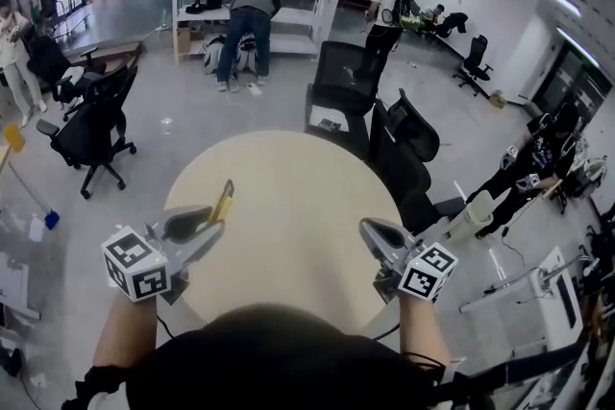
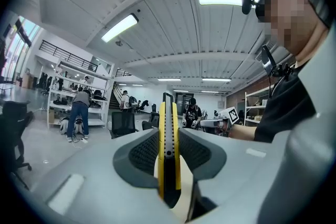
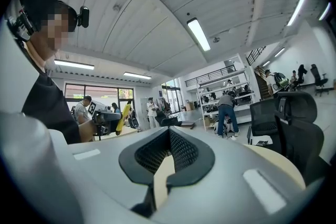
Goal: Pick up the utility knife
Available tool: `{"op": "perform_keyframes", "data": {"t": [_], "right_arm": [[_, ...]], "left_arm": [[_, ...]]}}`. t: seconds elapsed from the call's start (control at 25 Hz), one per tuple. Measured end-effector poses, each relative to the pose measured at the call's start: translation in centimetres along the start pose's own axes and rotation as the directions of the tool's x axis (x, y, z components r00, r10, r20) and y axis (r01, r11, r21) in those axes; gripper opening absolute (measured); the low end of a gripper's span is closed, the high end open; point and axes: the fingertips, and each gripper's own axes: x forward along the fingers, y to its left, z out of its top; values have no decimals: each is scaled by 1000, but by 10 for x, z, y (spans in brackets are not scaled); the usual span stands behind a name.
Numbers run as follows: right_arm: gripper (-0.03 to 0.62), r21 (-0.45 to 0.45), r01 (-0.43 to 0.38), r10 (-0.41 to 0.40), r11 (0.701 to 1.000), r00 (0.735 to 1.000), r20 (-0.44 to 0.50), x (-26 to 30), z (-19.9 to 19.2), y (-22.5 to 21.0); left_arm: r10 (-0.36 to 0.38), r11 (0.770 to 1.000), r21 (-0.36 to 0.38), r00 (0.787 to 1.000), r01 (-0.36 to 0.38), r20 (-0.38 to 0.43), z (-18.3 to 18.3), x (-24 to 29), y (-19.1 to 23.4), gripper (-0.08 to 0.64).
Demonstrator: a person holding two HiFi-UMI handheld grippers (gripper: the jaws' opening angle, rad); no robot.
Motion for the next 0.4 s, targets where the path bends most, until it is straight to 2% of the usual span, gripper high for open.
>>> {"op": "perform_keyframes", "data": {"t": [0.4], "right_arm": [[12,-3,11,-11,1000,1000,4,6,1,7]], "left_arm": [[-13,1000,-5,1000,13,5,2,-7,11,114]]}}
